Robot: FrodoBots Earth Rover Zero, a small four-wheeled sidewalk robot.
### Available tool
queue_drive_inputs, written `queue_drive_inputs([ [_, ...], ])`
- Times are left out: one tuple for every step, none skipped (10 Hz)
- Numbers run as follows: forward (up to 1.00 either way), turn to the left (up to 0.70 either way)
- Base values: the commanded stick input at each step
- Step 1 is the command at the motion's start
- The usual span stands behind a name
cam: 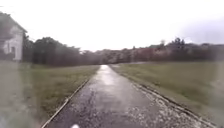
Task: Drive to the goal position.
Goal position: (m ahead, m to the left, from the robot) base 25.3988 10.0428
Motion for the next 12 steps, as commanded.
queue_drive_inputs([
  [0.7,0.0],
  [0.7,0.0],
  [0.7,0.0],
  [0.7,0.0],
  [0.7,0.0],
  [0.7,0.0],
  [0.7,0.0],
  [0.7,0.14],
  [0.7,0.35],
  [0.7,0.35],
  [0.7,0.35],
  [0.7,0.35],
])
